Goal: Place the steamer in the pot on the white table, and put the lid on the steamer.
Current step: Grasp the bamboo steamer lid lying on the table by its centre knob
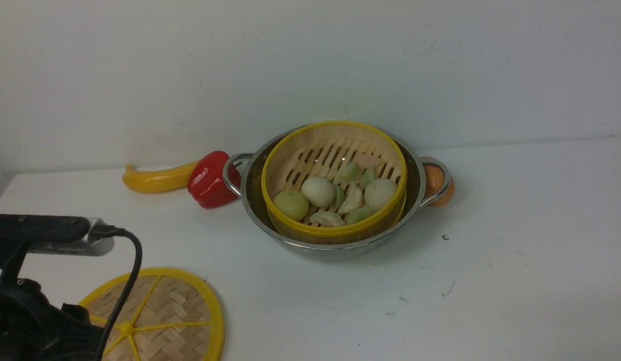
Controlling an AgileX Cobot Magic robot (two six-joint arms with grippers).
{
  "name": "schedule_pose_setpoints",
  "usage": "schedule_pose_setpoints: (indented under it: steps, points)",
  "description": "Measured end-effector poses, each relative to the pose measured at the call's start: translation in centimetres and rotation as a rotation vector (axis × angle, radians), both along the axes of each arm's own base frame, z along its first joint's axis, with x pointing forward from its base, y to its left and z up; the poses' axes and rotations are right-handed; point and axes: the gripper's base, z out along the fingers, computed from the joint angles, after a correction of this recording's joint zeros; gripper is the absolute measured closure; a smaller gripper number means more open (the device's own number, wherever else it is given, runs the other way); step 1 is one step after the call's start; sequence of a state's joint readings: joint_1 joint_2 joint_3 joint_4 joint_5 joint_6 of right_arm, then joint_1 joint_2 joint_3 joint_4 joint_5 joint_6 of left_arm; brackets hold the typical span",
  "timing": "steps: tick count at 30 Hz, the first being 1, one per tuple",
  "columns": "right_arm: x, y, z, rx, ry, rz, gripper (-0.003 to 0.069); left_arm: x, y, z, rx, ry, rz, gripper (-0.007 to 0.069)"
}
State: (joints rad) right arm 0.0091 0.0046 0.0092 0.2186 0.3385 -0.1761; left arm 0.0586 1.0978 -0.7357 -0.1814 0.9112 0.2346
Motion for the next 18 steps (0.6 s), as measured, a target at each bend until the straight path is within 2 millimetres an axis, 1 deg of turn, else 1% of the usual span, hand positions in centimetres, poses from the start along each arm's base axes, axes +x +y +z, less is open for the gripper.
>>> schedule_pose_setpoints:
  steps: [3, 5, 7, 9, 11, 13, 14, 17, 18]
  points:
    - [0.0, 0.0, 0.0, 0.0, 0.0, 0.0, 0.0414, 1.4, 0.0, -0.6, 0.003, 0.033, -0.042, 0.0314]
    - [0.0, 0.0, 0.0, 0.0, 0.0, 0.0, 0.0414, 2.1, -0.1, -1.1, 0.0, 0.054, -0.068, 0.0314]
    - [0.0, 0.0, 0.0, 0.0, 0.0, 0.0, 0.0414, 2.9, -0.1, -1.9, -0.001, 0.087, -0.095, 0.0304]
    - [0.0, 0.0, 0.0, 0.0, 0.0, 0.0, 0.0414, 3.4, -0.1, -2.3, -0.001, 0.1, -0.102, 0.0288]
    - [0.0, 0.0, 0.0, 0.0, 0.0, 0.0, 0.0414, 4.4, 0.0, -2.9, -0.005, 0.116, -0.102, 0.026]
    - [0.0, 0.0, 0.0, 0.0, 0.0, 0.0, 0.0414, 4.8, 0.0, -3.1, -0.004, 0.118, -0.102, 0.0252]
    - [0.0, 0.0, 0.0, 0.0, 0.0, 0.0, 0.0414, 5.3, 0.1, -3.4, -0.004, 0.118, -0.098, 0.0247]
    - [0.0, 0.0, 0.0, 0.0, 0.0, 0.0, 0.0414, 6.1, 0.1, -4.0, 0.0, 0.11, -0.091, 0.0251]
    - [0.0, 0.0, 0.0, 0.0, 0.0, 0.0, 0.0414, 6.1, 0.1, -4.0, 0.0, 0.11, -0.091, 0.0251]
